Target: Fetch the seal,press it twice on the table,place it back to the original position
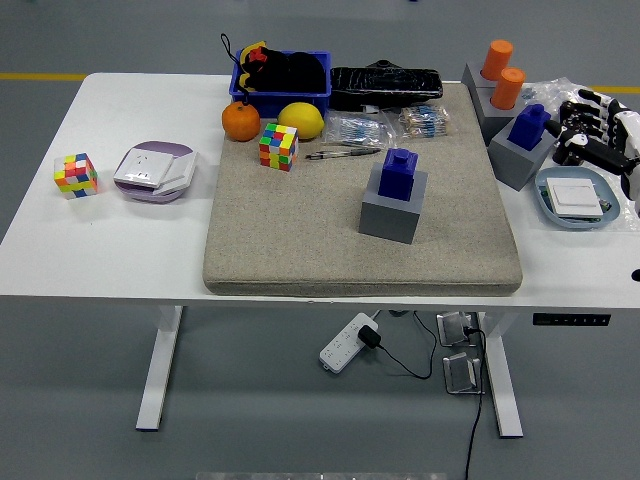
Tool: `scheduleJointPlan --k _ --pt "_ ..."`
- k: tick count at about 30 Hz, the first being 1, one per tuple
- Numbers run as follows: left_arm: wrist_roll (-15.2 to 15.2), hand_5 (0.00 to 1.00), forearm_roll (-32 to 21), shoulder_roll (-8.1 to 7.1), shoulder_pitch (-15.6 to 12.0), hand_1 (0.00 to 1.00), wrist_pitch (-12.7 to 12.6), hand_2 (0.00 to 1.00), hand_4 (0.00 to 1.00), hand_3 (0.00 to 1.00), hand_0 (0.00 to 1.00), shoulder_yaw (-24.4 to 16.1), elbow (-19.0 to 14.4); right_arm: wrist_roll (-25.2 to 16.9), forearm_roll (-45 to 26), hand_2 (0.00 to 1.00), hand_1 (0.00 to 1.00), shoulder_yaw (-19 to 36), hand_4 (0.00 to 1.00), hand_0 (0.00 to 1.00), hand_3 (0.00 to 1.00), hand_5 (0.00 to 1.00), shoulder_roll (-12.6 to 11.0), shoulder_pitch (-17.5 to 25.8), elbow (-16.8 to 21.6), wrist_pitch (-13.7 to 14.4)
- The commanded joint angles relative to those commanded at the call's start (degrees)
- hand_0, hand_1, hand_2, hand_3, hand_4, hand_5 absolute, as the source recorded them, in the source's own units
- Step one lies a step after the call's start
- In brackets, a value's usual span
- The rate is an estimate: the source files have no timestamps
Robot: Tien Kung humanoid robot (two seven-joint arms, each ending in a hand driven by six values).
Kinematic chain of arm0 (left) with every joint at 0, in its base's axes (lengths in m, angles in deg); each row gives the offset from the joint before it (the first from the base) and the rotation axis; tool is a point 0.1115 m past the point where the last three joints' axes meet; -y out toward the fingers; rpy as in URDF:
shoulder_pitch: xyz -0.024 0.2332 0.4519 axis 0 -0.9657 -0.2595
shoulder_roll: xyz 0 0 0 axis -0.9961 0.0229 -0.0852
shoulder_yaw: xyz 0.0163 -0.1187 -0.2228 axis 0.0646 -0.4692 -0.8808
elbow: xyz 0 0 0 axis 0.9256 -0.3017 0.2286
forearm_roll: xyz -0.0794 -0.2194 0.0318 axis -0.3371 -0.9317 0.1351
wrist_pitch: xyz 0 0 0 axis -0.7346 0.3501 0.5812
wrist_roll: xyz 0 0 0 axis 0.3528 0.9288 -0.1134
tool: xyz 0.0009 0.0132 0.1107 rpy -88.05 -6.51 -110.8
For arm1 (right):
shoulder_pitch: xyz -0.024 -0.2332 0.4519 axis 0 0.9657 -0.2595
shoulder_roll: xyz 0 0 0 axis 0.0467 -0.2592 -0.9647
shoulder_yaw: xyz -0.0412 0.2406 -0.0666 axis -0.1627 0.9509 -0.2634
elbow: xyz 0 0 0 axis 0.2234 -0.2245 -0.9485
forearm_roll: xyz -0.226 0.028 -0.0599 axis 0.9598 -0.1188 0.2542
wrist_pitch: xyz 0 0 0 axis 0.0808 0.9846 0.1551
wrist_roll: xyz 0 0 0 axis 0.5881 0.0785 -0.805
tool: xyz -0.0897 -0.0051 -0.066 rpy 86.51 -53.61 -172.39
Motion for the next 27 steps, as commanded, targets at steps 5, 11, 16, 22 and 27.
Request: scheduleJointPlan --k 5,11,16,22,27 --pt "-0.03 0.321 -0.01 -0.09 -0.29 0.794 0.01 0.758 0.736 0.813 0.826 0.18 0.05 0.04 -0.03 0.86 0.869 0.04 0.998 0.913 0.897 0.465 -0.02 0.22 -0.06 -0.01" --pt "-0.03 0.32 0.03 -0.16 -0.4 0.795 0.03 0.758 0.734 0.813 0.827 0.03 -0.03 0.03 0.0 0.86 0.869 0.12 0.998 0.913 0.897 0.463 -0.01 0.32 -0.09 0.04" --pt "-0.05 0.319 -0.05 -0.15 -0.24 0.794 0.04 0.758 0.733 0.812 0.826 0.09 -0.02 0.1 0.0 0.859 0.869 0.06 0.998 0.912 0.896 0.462 -0.05 0.17 -0.05 0.06" --pt "-0.03 0.319 0.13 -0.19 0.09 0.795 -0.05 0.758 0.733 0.813 0.826 -0.08 -0.04 0.07 0.03 0.859 0.866 0.17 0.998 0.912 0.896 0.463 -0.02 -0.03 0.11 0.1" --pt "0.01 0.318 0.13 -0.23 0.16 0.793 -0.03 0.759 0.732 0.813 0.826 -0.05 0.02 0.08 0.04 0.857 0.868 0.36 0.998 0.912 0.896 0.461 -0.11 -0.14 0.2 0.12"
